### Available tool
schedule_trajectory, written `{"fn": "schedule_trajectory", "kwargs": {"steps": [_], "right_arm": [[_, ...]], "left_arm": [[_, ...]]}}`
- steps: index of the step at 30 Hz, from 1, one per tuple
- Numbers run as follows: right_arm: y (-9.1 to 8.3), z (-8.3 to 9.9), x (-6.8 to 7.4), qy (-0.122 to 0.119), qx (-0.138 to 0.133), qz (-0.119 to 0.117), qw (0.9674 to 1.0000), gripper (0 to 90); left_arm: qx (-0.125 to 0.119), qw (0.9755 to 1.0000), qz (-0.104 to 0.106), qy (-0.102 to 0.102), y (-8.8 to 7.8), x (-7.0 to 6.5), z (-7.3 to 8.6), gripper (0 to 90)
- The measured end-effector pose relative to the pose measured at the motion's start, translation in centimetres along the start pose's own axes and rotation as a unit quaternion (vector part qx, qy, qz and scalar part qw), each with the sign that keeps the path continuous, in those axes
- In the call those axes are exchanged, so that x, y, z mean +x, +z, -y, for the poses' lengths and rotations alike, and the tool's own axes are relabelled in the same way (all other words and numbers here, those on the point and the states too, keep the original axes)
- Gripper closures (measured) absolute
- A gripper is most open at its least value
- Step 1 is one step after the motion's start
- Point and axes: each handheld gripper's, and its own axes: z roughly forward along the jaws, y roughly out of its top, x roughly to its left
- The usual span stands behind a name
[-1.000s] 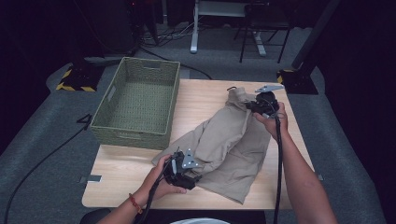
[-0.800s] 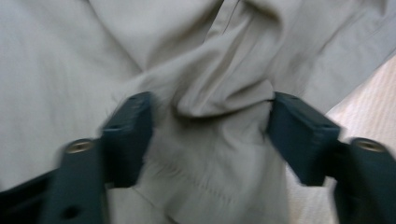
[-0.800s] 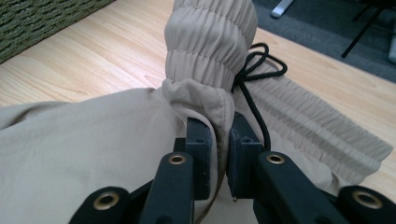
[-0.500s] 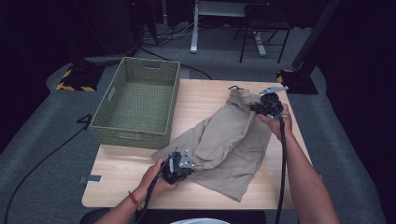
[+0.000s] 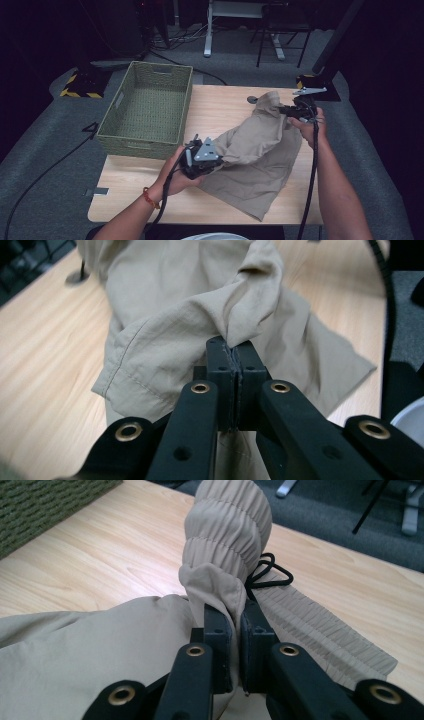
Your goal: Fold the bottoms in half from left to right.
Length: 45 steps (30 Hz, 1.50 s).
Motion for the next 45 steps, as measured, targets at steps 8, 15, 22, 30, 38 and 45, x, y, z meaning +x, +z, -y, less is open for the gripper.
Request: {"fn": "schedule_trajectory", "kwargs": {"steps": [8,15,22,30,38,45], "right_arm": [[-0.7,3.0,-4.3,0.031,0.039,0.048,0.9976,81.6],[0.9,8.7,-7.5,0.05,0.099,0.095,0.9893,78.0],[1.6,12.2,-9.6,0.075,0.096,0.105,0.987,73.5],[2.0,12.3,-8.8,0.1,0.072,0.064,0.9904,80.5],[4.5,10.1,-3.4,0.059,0.069,0.024,0.9956,86.4],[2.3,8.0,-3.0,0.064,0.017,0.022,0.9976,87.9]], "left_arm": [[0.015,0.9968,0.054,0.057,5.6,-4.4,-3.0,88.4],[0.082,0.9853,0.106,0.106,12.8,-8.9,-2.8,88.3],[0.121,0.9727,0.155,0.122,16.5,-11.0,-1.2,88.1],[0.126,0.9747,0.158,0.097,14.5,-9.1,1.7,88.0],[0.145,0.9829,0.092,0.065,8.4,-5.2,5.4,87.9],[0.032,0.9986,0.039,0.016,1.3,-1.6,2.2,88.2]]}}
